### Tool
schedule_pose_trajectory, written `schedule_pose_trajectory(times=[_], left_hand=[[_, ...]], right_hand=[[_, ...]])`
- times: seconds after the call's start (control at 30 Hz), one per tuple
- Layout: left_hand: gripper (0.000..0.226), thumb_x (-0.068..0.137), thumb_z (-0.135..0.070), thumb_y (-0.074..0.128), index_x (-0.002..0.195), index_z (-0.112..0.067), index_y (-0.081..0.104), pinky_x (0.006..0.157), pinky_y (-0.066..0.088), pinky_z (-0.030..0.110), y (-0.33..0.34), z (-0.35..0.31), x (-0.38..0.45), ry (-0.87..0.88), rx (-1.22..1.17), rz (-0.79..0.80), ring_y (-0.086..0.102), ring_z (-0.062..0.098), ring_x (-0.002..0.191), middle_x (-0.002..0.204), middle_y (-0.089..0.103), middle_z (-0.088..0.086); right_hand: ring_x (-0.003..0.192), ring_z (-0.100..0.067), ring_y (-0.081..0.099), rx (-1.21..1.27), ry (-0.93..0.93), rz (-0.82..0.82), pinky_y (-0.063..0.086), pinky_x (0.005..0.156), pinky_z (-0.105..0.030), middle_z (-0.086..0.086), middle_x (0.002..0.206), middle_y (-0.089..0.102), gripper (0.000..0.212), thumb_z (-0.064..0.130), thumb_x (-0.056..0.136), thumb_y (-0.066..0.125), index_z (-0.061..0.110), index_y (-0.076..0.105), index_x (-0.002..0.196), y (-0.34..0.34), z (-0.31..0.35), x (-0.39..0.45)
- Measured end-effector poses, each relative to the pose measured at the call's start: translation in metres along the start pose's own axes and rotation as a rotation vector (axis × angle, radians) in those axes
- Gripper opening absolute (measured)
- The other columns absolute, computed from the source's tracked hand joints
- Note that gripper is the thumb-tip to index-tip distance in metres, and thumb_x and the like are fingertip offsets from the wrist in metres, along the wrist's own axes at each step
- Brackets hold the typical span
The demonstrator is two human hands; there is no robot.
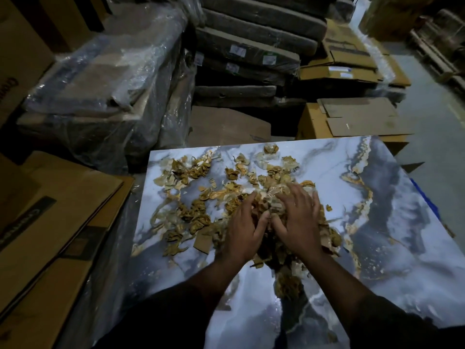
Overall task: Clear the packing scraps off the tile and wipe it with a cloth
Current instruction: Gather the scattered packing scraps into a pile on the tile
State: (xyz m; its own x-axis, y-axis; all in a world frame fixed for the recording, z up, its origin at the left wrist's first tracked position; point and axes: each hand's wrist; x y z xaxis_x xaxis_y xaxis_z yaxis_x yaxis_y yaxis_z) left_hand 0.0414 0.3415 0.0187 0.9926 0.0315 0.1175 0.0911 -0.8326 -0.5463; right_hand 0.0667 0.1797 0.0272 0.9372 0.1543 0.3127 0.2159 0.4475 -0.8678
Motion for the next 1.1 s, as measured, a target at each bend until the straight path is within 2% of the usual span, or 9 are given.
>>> schedule_pose_trajectory(times=[0.13,0.3,0.43,0.6,0.73,0.83,0.93,1.03,1.1], left_hand=[[0.058,0.102,-0.053,0.040,0.154,-0.026,0.037,0.110,0.043,0.038,-0.030,0.020,-0.004,-0.025,-0.014,-0.080,0.046,0.016,0.139,0.155,0.045,-0.005],[0.049,0.099,-0.058,0.037,0.141,-0.034,0.044,0.097,0.049,0.032,-0.072,0.074,-0.013,-0.081,0.054,-0.201,0.055,0.015,0.123,0.137,0.057,-0.006],[0.056,0.098,-0.062,0.034,0.139,-0.026,0.045,0.103,0.049,0.042,-0.105,0.123,-0.017,-0.101,0.207,-0.265,0.050,0.023,0.130,0.141,0.052,0.002],[0.060,0.097,-0.059,0.041,0.144,-0.022,0.039,0.113,0.040,0.043,-0.131,0.173,-0.019,-0.116,0.319,-0.311,0.037,0.024,0.143,0.152,0.037,0.004],[0.075,0.095,-0.058,0.050,0.153,-0.014,0.033,0.123,0.025,0.045,-0.126,0.190,-0.005,-0.263,0.337,-0.232,0.021,0.027,0.153,0.164,0.028,0.011],[0.065,0.098,-0.037,0.060,0.153,-0.011,0.038,0.123,0.024,0.043,-0.110,0.185,0.002,-0.276,0.294,-0.150,0.025,0.029,0.152,0.160,0.035,0.012],[0.057,0.096,-0.026,0.051,0.150,-0.013,0.041,0.120,0.030,0.041,-0.094,0.170,0.001,-0.242,0.184,-0.081,0.034,0.029,0.147,0.156,0.040,0.011],[0.058,0.096,-0.042,0.035,0.144,-0.013,0.049,0.116,0.037,0.041,-0.098,0.162,0.011,-0.204,0.178,-0.204,0.044,0.025,0.139,0.149,0.049,0.008],[0.057,0.094,-0.045,0.037,0.142,-0.016,0.050,0.112,0.041,0.040,-0.110,0.158,0.027,-0.211,0.144,-0.287,0.047,0.023,0.135,0.145,0.052,0.005]], right_hand=[[0.149,-0.026,0.032,0.016,-0.098,-0.008,0.012,0.122,-0.061,-0.007,0.152,0.045,0.042,0.039,0.090,0.057,0.019,0.062,0.127,0.013,0.048,0.010],[0.140,-0.028,0.043,0.083,-0.225,0.048,0.021,0.122,-0.056,-0.008,0.142,0.052,0.045,0.041,0.091,0.061,0.017,0.061,0.129,0.047,0.099,-0.018],[0.150,-0.023,0.029,0.135,-0.239,0.178,0.021,0.124,-0.051,-0.003,0.154,0.040,0.059,0.049,0.091,0.061,0.024,0.048,0.142,0.083,0.122,-0.069],[0.155,-0.025,0.015,0.118,-0.107,0.227,0.017,0.125,-0.043,-0.003,0.164,0.023,0.072,0.061,0.092,0.054,0.028,0.032,0.152,0.104,0.136,-0.082],[0.153,-0.027,0.020,0.117,-0.094,0.180,0.021,0.123,-0.043,-0.006,0.161,0.027,0.067,0.057,0.094,0.053,0.022,0.038,0.149,0.114,0.150,-0.045],[0.148,-0.027,0.029,0.168,-0.083,0.203,0.027,0.123,-0.042,-0.008,0.155,0.037,0.059,0.046,0.097,0.054,0.017,0.043,0.147,0.122,0.154,-0.001],[0.132,-0.026,0.044,0.204,-0.110,0.345,0.036,0.112,-0.043,-0.007,0.139,0.052,0.046,0.041,0.100,0.053,0.013,0.053,0.137,0.130,0.153,0.036],[0.117,-0.021,0.049,0.222,-0.197,0.346,0.042,0.103,-0.039,-0.003,0.125,0.057,0.038,0.041,0.104,0.047,0.016,0.058,0.130,0.135,0.149,0.061],[0.116,-0.020,0.048,0.219,-0.191,0.284,0.041,0.100,-0.036,-0.002,0.121,0.057,0.035,0.041,0.104,0.048,0.016,0.060,0.126,0.137,0.143,0.082]])
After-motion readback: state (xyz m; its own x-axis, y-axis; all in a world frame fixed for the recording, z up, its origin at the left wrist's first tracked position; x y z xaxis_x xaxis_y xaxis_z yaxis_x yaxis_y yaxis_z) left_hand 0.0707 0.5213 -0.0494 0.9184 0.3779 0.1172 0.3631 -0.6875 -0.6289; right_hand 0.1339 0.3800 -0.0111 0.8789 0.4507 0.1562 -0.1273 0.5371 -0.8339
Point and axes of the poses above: each hand's wrist, its own x-axis towards the middle knuckle, its own y-axis out of the palm, z = x × y
